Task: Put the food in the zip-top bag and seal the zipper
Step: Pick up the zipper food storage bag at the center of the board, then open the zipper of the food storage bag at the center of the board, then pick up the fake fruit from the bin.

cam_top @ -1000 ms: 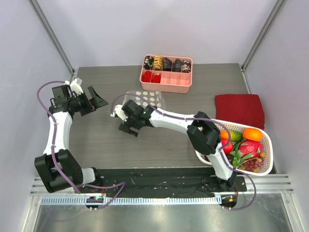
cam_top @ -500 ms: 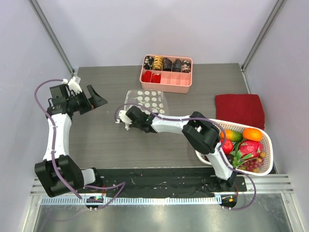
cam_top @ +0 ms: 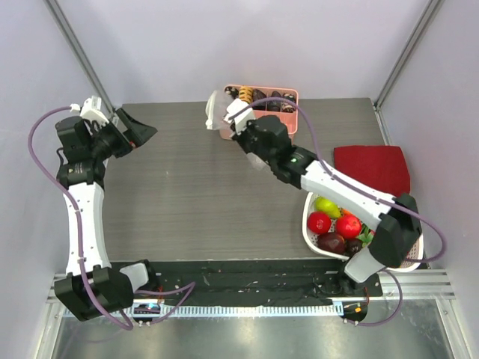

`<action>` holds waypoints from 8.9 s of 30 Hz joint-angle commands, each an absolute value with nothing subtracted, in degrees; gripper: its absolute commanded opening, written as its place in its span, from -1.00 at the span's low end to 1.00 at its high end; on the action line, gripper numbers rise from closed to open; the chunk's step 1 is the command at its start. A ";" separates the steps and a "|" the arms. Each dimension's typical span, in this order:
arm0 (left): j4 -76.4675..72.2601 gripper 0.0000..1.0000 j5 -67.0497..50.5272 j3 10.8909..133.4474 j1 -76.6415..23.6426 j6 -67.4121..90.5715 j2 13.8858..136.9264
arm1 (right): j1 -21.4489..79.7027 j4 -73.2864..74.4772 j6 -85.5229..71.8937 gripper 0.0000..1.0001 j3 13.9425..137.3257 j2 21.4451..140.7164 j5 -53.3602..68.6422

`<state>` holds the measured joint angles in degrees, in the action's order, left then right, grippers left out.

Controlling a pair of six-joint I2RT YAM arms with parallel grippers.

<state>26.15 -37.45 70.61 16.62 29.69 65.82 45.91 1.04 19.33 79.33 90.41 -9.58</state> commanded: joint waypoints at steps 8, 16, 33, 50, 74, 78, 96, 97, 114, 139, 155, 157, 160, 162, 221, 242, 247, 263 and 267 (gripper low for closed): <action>5.29 0.90 -51.50 58.72 11.71 58.01 62.41 | 47.72 -33.90 28.62 -0.98 46.43 67.60 7.81; 2.81 0.74 -50.01 52.74 2.29 58.89 58.72 | 51.59 -42.01 36.56 -0.99 35.25 61.35 12.75; -1.23 0.10 -49.57 45.53 -1.67 61.96 52.65 | 53.88 -41.84 38.76 -0.99 36.47 63.28 10.90; -1.58 0.01 -49.92 42.01 -1.67 63.63 49.31 | 53.88 -40.87 39.99 -0.99 35.68 63.02 8.70; -2.55 -0.09 -49.58 38.67 -1.67 65.39 46.23 | 53.96 -40.78 39.64 -0.99 36.12 63.20 9.14; -0.27 -0.17 -48.16 40.25 -1.76 62.58 47.63 | 53.88 -40.61 39.55 -0.99 35.95 62.58 9.41; 0.18 -0.38 -41.92 41.14 -1.67 64.42 50.54 | 55.28 -40.87 40.17 -0.99 32.96 60.64 12.74; -1.83 -0.38 -42.18 40.87 -1.67 64.95 50.54 | 55.28 -40.96 39.99 -0.99 32.96 60.82 12.74; -10.20 -0.89 -45.70 37.79 -1.76 71.19 50.62 | 57.04 -43.07 37.88 -0.97 32.43 62.49 11.52; 36.66 -1.00 -14.32 70.30 -28.65 30.39 78.10 | 45.36 6.49 -25.99 0.62 60.20 68.28 4.66; 29.09 -1.00 -8.18 76.37 -35.85 42.28 83.32 | 37.35 9.93 -43.59 0.53 60.55 70.84 7.30; 29.09 -1.00 -8.26 78.04 -37.17 42.45 83.93 | 37.44 10.54 -42.81 0.51 60.56 71.54 5.81; 29.88 -1.00 -8.35 79.54 -38.05 43.24 84.64 | 37.44 12.91 -39.13 0.25 60.56 72.59 1.51; 30.50 -1.00 -8.09 79.89 -38.14 43.59 84.73 | 37.44 14.41 -37.10 0.12 60.29 72.86 -3.07; 41.31 -1.00 -17.14 75.67 -31.55 28.30 82.79 | 31.03 55.76 23.53 0.91 70.05 58.79 13.98; 41.48 -1.00 -16.52 78.05 -31.46 28.30 85.69 | 27.86 59.07 41.48 0.70 50.19 63.46 5.62; 41.31 -1.00 -16.43 77.78 -31.46 28.65 85.78 | 26.55 53.28 44.29 0.80 46.76 61.35 5.45; 41.22 -1.00 -16.96 77.17 -31.55 29.27 86.31 | 23.91 43.77 49.39 0.86 37.45 61.35 4.75; 41.31 -1.00 -17.23 77.08 -31.46 29.18 86.31 | 23.55 42.45 49.92 0.77 36.39 61.26 5.01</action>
